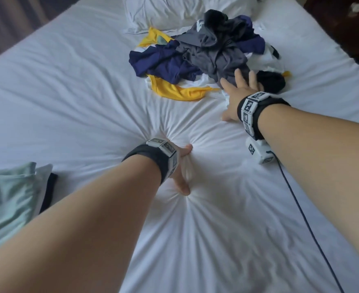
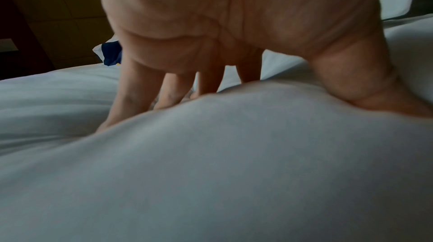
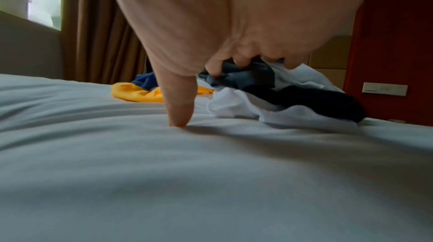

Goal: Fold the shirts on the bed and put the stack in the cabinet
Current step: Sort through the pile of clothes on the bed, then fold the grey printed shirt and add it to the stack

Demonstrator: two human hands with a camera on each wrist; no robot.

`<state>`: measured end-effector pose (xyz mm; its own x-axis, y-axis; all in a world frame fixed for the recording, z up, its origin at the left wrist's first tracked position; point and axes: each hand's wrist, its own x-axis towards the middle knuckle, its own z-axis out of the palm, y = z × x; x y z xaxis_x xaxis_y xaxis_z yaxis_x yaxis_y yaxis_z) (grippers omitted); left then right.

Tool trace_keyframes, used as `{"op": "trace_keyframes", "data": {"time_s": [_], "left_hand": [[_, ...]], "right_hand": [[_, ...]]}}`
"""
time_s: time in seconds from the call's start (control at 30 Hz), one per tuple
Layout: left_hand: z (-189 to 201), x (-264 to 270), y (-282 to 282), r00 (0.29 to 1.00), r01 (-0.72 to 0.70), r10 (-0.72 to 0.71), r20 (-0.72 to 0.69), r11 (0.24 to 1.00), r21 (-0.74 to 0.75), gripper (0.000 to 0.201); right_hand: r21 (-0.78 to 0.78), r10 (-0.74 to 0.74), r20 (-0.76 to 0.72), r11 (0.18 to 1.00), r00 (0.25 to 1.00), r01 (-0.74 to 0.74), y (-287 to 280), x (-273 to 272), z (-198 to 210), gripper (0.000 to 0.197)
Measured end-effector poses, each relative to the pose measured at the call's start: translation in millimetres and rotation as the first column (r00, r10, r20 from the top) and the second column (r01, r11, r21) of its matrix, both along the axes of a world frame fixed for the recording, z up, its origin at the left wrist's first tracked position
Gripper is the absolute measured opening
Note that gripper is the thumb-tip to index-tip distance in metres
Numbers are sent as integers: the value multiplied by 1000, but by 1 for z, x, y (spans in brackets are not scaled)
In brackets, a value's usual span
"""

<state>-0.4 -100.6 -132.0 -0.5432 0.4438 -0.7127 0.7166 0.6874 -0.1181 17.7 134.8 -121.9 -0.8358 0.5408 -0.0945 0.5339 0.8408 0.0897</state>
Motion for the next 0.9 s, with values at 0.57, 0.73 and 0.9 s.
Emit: {"op": "trace_keyframes", "data": {"time_s": [0.57, 0.73, 0.9], "left_hand": [[10, 6, 4, 999, 44, -44, 0, 998, -45, 144], [8, 5, 4, 999, 49, -50, -9, 997, -52, 144], [3, 2, 3, 999, 43, -44, -21, 998, -43, 145]], "right_hand": [[-71, 21, -87, 997, 996, -28, 4, -11, 0, 66], [-138, 76, -410, 980, 909, -144, -5, -11, 1, 21], [-338, 75, -270, 926, 960, -168, -38, 9, 18, 13]]}}
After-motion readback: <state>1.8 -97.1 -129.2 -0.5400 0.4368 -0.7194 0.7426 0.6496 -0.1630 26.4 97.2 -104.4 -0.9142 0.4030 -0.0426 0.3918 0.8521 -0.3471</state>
